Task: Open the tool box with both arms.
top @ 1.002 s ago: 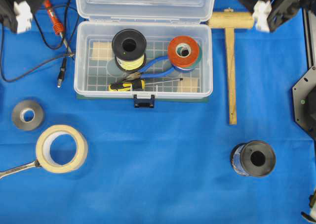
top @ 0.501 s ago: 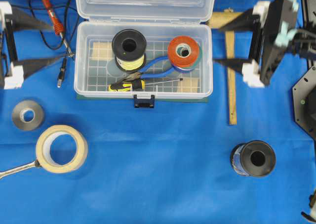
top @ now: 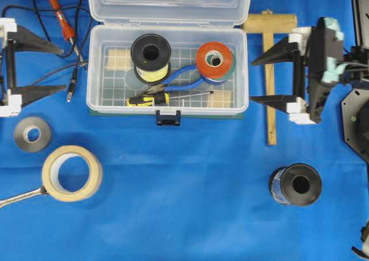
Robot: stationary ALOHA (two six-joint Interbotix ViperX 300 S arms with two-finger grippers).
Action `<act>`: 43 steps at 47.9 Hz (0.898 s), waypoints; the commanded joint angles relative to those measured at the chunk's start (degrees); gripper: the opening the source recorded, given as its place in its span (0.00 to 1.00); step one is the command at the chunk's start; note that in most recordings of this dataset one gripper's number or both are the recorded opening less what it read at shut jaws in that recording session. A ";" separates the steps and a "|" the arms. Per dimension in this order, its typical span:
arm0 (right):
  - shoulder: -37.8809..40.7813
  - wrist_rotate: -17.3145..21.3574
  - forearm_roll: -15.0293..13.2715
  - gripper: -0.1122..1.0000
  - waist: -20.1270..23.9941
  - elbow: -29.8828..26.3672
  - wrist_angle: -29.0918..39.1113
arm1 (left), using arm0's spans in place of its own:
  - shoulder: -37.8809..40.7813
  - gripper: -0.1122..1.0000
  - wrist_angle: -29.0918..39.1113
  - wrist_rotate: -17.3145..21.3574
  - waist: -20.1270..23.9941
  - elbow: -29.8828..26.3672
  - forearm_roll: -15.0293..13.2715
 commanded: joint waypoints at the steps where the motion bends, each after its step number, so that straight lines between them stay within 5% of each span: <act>1: -3.34 -0.09 -0.09 0.87 0.62 1.14 -0.18 | -1.67 0.87 -0.09 0.00 -0.79 0.26 0.00; 21: -16.08 0.09 1.76 0.87 0.97 12.66 -6.77 | -13.10 0.87 0.26 -0.53 -2.46 7.56 -0.18; 43: -14.50 0.09 4.04 0.87 2.81 19.60 -16.17 | -15.29 0.87 0.26 -3.60 -4.75 9.32 -0.18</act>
